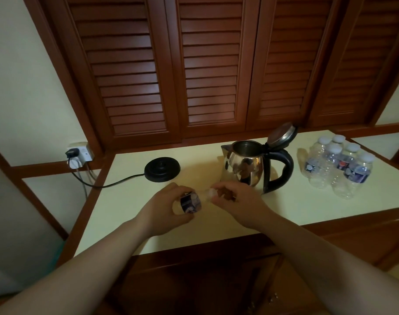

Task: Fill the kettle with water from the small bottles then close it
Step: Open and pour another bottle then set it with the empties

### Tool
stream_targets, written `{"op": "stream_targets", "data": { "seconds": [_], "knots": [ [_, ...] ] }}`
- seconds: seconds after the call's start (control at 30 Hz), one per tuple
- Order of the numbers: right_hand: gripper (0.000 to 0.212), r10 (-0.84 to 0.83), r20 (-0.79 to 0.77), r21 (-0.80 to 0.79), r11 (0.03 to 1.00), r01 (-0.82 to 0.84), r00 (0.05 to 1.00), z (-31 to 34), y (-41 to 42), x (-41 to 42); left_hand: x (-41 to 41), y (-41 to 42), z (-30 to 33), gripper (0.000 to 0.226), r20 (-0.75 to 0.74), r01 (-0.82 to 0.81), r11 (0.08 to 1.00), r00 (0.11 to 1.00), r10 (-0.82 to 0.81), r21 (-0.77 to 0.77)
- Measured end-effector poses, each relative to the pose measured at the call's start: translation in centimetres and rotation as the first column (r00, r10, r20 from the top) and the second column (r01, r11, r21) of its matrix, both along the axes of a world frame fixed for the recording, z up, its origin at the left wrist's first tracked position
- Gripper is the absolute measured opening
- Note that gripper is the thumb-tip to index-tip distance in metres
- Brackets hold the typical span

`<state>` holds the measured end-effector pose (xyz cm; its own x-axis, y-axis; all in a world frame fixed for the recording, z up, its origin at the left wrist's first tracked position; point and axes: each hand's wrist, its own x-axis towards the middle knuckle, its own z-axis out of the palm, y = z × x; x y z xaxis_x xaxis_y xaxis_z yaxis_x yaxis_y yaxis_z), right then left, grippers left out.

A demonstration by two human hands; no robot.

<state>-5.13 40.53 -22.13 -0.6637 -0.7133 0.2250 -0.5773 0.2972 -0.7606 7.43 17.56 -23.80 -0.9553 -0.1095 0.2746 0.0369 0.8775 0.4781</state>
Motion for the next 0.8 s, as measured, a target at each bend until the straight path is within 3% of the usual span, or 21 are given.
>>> {"op": "stream_targets", "data": {
  "seconds": [0.33,0.5,0.8],
  "knots": [
    [0.034,0.135,0.012,-0.035,0.99,-0.135,0.991,0.5,5.2,-2.2,-1.0,4.2,0.5,0.062,0.005,0.073,0.991,0.997,-0.074,0.112],
    [0.02,0.103,0.07,0.032,0.994,-0.106,0.992,0.5,7.6,-2.5,-2.1,7.5,0.6,0.062,-0.013,0.102,0.99,0.995,-0.101,0.096],
    [0.016,0.04,0.225,-0.037,0.999,-0.032,0.974,1.7,12.5,-5.2,-5.3,11.8,1.2,0.059,-0.018,0.167,0.984,0.986,-0.166,0.07]
  ]
}}
